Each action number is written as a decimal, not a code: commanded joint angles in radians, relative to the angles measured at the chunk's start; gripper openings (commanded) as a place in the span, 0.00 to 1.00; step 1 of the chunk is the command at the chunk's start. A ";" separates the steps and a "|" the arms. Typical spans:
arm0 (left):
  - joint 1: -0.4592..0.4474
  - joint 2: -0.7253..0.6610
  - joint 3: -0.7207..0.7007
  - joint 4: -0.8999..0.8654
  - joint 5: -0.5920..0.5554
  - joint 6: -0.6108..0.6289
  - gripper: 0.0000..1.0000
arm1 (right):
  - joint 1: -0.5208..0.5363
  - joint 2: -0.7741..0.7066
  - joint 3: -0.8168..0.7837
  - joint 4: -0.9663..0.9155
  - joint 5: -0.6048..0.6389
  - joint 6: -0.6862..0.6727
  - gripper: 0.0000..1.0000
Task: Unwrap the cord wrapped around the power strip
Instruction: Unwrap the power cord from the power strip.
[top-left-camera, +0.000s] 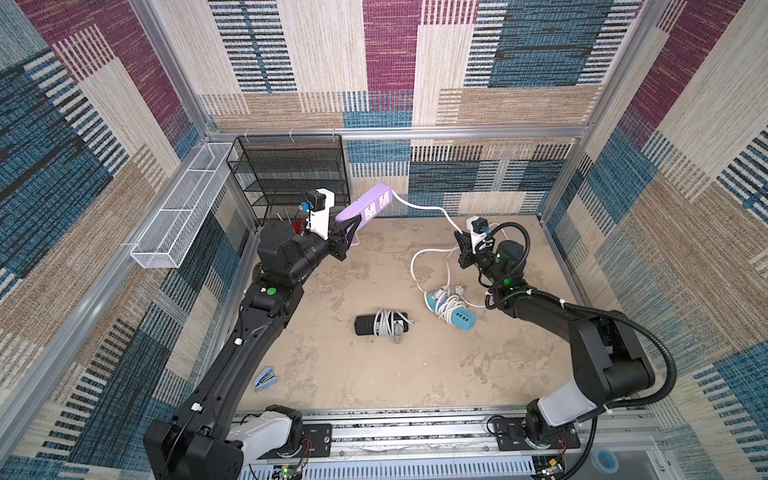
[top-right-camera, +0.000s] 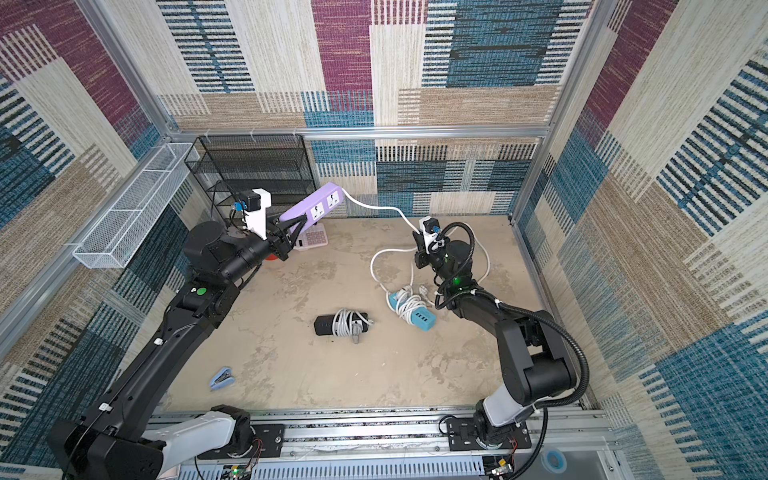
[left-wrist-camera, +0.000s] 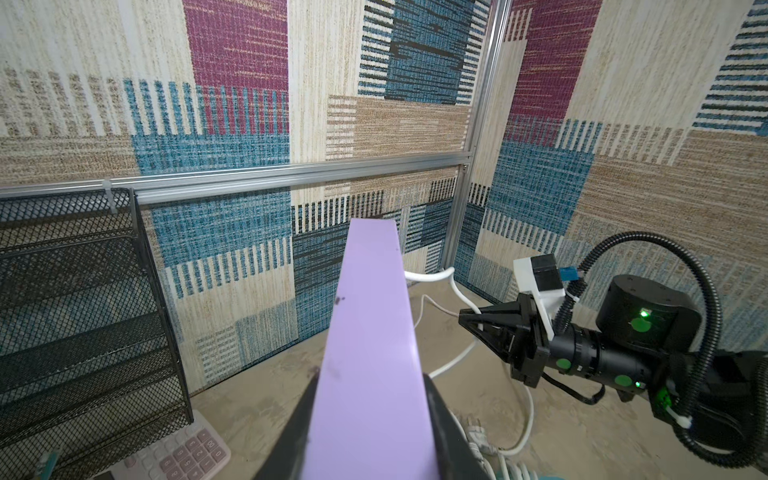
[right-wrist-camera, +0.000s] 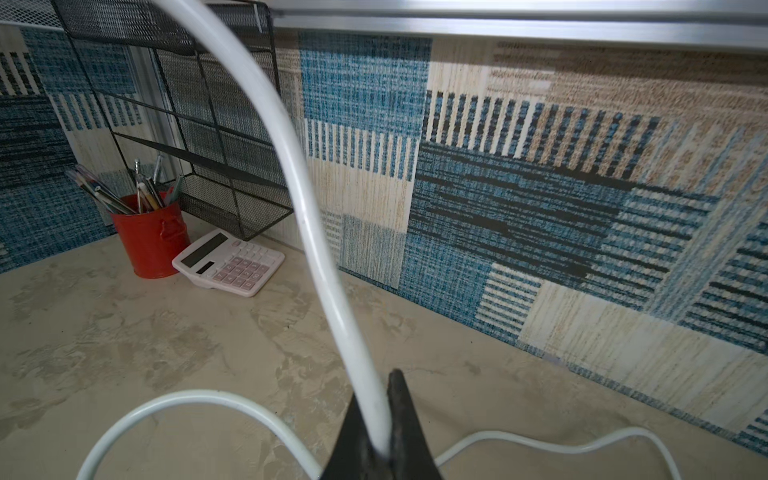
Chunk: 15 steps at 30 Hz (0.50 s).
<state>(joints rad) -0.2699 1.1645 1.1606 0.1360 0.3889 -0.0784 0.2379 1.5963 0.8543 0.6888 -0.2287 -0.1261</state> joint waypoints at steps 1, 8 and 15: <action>0.013 -0.018 -0.001 0.111 -0.133 0.017 0.00 | -0.013 0.049 0.028 -0.076 0.067 0.054 0.00; 0.023 -0.022 -0.006 0.122 -0.132 0.004 0.00 | -0.043 0.186 0.114 -0.169 0.063 0.112 0.00; 0.025 0.029 0.017 0.111 -0.058 -0.033 0.00 | -0.050 0.277 0.238 -0.306 0.034 0.122 0.00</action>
<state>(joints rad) -0.2562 1.1854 1.1515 0.0933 0.3958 -0.0845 0.2012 1.8534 1.0649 0.5472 -0.2630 -0.0391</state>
